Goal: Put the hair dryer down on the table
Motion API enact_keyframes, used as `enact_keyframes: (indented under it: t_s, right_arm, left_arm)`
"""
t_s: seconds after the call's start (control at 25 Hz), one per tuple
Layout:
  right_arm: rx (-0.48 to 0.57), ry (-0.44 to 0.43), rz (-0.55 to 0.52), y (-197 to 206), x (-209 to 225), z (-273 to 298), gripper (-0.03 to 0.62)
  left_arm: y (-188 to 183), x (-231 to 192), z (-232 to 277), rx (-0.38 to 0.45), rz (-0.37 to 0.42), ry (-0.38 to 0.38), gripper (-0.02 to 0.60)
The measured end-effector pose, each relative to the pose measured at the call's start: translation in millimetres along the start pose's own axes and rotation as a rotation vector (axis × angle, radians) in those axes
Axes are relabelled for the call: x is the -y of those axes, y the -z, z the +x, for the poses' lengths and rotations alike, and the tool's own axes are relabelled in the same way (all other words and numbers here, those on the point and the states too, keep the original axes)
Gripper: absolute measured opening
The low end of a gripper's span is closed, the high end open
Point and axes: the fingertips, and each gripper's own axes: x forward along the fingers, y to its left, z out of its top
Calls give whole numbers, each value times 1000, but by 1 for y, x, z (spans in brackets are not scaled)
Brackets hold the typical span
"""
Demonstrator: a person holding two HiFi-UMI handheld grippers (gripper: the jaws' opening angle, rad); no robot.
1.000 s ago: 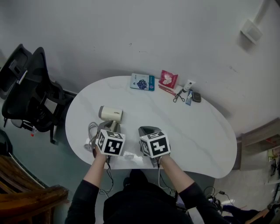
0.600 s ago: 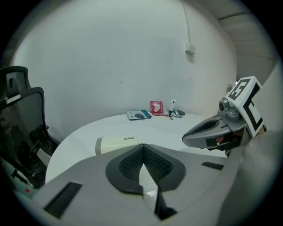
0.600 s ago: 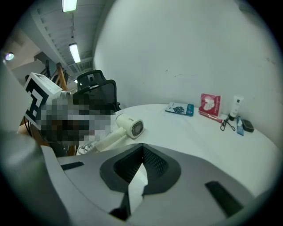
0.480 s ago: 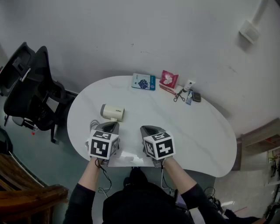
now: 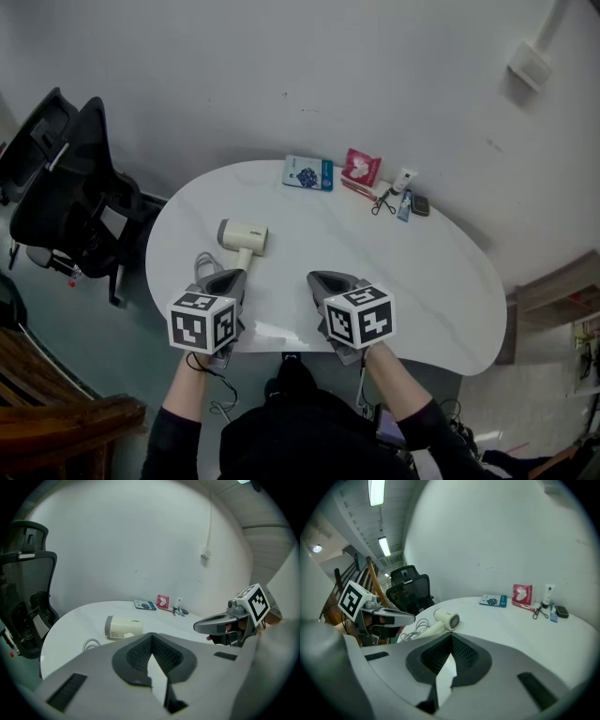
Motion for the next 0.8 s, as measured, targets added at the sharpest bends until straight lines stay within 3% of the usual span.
enact_keyframes:
  t_s: [0.28,0.8]
  right_arm:
    - [27,-20,52,-3,-3,-21,2]
    - [70,-40,-23,-6,-27,-50,2]
  left_arm:
    - [7,4,-26,33,-43,22,9]
    - [-1,24,-59,77,-49,63,9]
